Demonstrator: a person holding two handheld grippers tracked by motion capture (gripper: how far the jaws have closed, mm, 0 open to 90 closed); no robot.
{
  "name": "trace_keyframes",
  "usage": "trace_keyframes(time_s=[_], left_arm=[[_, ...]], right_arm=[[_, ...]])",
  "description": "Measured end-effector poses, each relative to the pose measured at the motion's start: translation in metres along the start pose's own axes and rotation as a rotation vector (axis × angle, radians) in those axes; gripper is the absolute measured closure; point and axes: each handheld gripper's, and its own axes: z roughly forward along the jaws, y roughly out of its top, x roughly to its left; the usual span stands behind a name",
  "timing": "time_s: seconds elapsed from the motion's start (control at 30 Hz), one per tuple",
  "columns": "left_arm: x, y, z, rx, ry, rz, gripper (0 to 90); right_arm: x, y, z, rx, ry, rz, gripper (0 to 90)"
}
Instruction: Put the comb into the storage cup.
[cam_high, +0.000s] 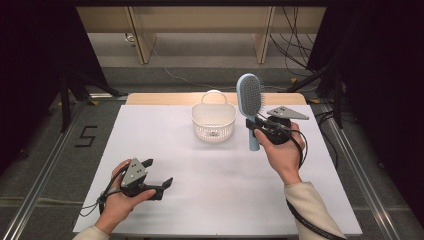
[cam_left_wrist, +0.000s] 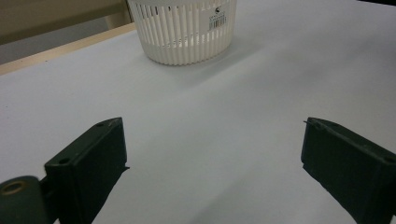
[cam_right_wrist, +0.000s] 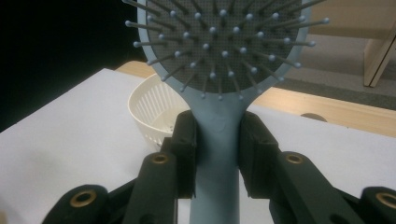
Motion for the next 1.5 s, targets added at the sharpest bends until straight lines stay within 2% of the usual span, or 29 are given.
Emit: trace_keyframes(time_s=[1.5], left_arm=[[0.0003, -0.0001, -0.0002, 0.001, 0.000, 0.002, 6.5]], right_arm=[[-0.0020, 0.0016, 0.0066, -0.005, -0.005, 0.003, 70.5]])
